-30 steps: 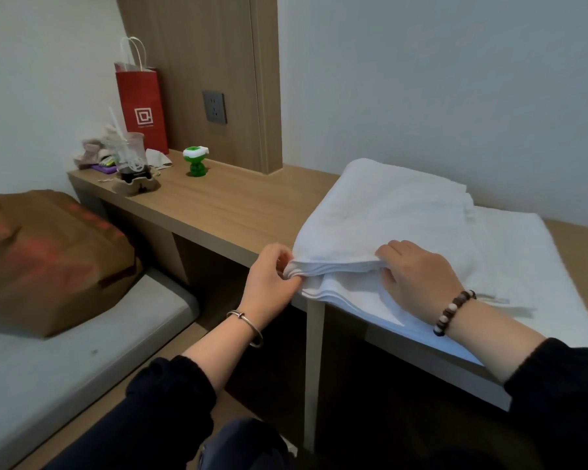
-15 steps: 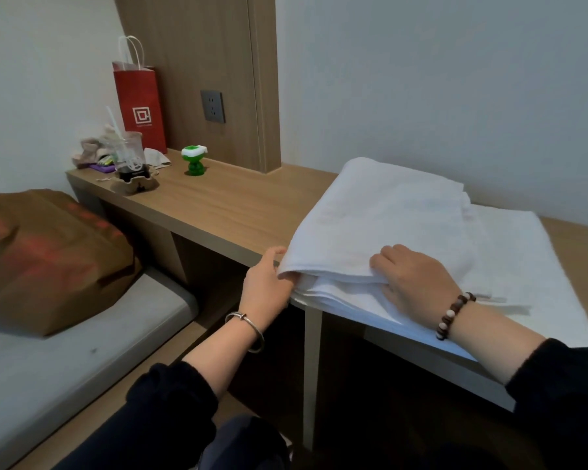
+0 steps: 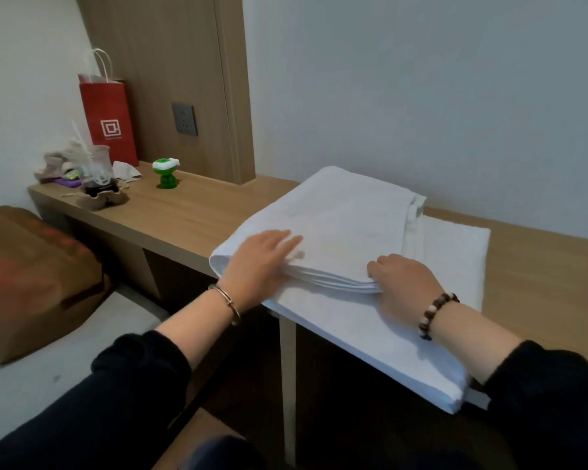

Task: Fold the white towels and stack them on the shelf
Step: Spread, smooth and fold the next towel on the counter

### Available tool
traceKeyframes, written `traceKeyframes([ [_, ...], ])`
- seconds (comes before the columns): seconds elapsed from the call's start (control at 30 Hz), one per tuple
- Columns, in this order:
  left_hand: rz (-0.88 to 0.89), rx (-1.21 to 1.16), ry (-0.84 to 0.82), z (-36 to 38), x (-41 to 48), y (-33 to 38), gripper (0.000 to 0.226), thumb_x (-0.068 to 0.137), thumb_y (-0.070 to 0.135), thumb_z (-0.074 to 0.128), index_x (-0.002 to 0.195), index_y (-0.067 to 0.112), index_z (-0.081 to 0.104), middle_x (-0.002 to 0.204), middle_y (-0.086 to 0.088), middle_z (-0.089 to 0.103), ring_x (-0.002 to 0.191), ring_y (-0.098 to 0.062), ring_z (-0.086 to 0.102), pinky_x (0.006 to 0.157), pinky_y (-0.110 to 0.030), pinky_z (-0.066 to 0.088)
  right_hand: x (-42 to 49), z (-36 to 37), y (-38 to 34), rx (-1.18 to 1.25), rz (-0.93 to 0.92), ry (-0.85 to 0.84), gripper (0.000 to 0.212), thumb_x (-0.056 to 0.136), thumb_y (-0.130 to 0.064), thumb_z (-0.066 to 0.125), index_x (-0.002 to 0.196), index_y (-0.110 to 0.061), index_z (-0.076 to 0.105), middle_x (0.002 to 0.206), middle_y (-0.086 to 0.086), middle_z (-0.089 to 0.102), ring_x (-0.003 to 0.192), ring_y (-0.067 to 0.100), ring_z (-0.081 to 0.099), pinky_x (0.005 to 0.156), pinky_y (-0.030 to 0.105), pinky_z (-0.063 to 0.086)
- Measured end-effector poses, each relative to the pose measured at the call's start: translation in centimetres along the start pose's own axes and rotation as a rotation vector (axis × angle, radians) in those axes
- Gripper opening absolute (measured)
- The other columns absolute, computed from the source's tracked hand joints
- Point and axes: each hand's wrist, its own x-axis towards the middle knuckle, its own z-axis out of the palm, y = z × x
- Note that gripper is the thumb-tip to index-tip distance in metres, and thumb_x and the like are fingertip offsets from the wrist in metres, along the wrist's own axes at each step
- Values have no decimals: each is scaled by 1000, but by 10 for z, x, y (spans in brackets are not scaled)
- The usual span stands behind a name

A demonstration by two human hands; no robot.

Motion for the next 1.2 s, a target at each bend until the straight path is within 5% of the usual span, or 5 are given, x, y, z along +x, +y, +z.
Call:
traceKeyframes([
  [0.23, -89, -46, -362, 31, 17, 1, 69, 91, 6, 48, 146, 40, 24, 156, 16, 16, 145, -10, 9, 114, -47, 4, 22, -24, -24, -29, 29, -202, 26, 83, -17, 49, 61, -17, 35, 61, -1, 39, 52, 13, 34, 48, 26, 27],
  [0.43, 63, 82, -533, 51, 81, -34, 64, 97, 13, 42, 148, 41, 16, 159, 10, 8, 146, -17, 3, 115, -49, 6, 26, -14, -25, 232, 65, -22, 2, 83, -19, 49, 83, -18, 47, 72, 1, 52, 65, 25, 48, 51, 30, 30],
  [0.63, -84, 303, -609, 66, 125, -69, 53, 101, 34, 29, 149, 40, 8, 160, 4, 3, 146, -21, 6, 115, -54, 10, 27, 17, 33, 347, -15, -102, 73, 84, -41, 60, 148, -28, 27, 156, -5, 24, 143, 14, 18, 117, 35, 12],
  [0.87, 273, -226, -270, 26, 76, -5, 56, 74, 20, 73, 128, 15, 59, 131, -10, 58, 119, -29, 55, 100, -37, 43, 52, 44, 58, 289, 23, -181, 68, 93, -37, 54, 151, -29, 20, 160, -4, 11, 146, 14, 11, 117, 33, 6],
  [1.2, 291, -117, -110, 20, 46, 9, 40, 61, -12, 69, 97, 6, 72, 93, -10, 73, 78, -28, 71, 52, -40, 55, 63, 40, 95, -25, 54, -186, 55, 96, -14, 40, 149, -26, 26, 157, -4, 23, 144, 11, 21, 117, 36, 4],
])
